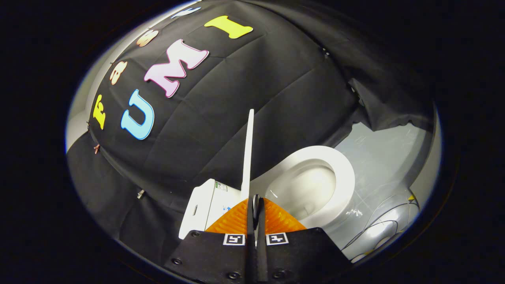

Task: Open the toilet lid.

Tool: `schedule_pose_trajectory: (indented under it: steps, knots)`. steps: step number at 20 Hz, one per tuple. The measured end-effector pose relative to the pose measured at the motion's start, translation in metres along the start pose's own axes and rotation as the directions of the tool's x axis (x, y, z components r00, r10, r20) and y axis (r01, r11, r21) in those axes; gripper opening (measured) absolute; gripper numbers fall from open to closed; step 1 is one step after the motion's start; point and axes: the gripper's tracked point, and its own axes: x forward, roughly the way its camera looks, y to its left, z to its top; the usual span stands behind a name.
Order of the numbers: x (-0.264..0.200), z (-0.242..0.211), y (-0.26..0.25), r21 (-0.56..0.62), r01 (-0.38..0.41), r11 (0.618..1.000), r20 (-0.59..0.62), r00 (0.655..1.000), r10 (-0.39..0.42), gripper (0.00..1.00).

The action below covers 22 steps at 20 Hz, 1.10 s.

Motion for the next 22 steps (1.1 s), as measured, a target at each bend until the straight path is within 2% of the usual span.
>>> schedule_pose_trajectory:
  steps: [7, 10, 22]
  knots:
    - [-0.006, -0.005, 0.052, -0.197, 0.057, 0.979, 0.046, 0.998, -0.048, 0.05]
    - [-0.006, -0.006, 0.064, -0.263, 0.138, 0.955, 0.080, 0.989, -0.121, 0.05]
    - [-0.003, -0.035, 0.161, -0.461, 0.261, 0.848, 0.179, 0.964, -0.199, 0.05]
